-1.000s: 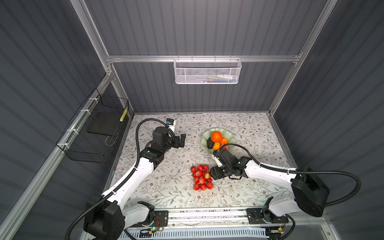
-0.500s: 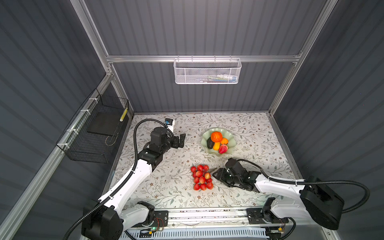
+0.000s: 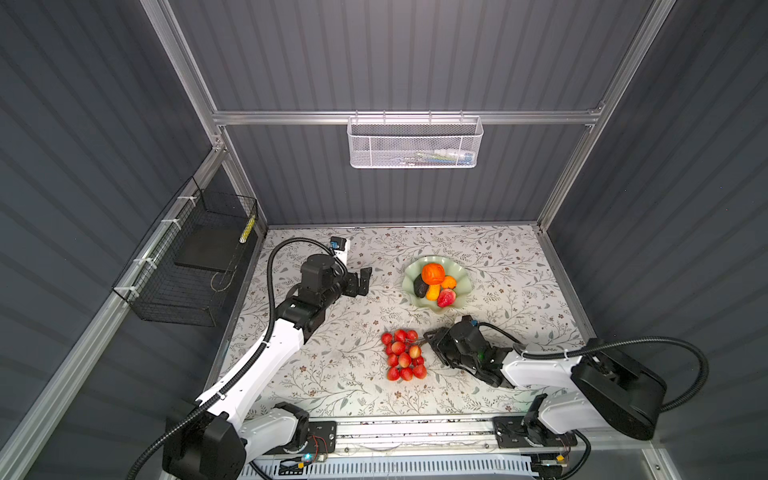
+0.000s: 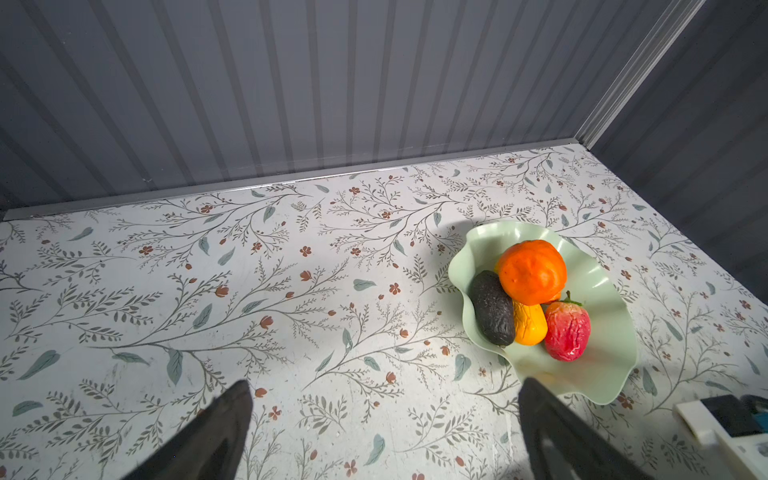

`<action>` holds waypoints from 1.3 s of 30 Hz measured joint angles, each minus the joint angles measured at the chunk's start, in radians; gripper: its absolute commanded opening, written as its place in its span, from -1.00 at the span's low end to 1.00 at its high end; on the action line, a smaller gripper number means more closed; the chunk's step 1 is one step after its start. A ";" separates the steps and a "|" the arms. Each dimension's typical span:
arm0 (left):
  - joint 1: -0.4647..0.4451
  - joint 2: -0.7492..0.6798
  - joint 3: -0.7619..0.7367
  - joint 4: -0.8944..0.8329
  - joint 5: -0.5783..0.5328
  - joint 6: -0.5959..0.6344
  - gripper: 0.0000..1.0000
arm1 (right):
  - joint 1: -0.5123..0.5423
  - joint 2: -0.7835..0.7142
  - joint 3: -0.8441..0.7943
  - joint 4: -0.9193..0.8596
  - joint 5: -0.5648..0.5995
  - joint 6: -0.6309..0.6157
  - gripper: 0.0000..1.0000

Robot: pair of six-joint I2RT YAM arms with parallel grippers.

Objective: Place and organize the fake fruits in the fruit bowl

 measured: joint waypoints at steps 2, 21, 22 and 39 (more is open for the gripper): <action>0.000 -0.002 0.000 0.000 0.000 0.000 0.99 | 0.000 0.070 0.000 0.094 0.002 0.032 -0.10; 0.000 -0.015 0.006 -0.015 0.000 0.000 0.99 | 0.001 0.207 0.024 0.349 -0.021 0.089 -0.93; 0.000 -0.015 0.006 -0.015 0.000 0.000 0.99 | 0.001 0.170 0.036 0.301 -0.019 0.064 -0.94; 0.000 -0.017 0.007 -0.014 0.000 0.000 1.00 | -0.158 -0.299 0.311 -0.386 -0.047 -0.400 -0.99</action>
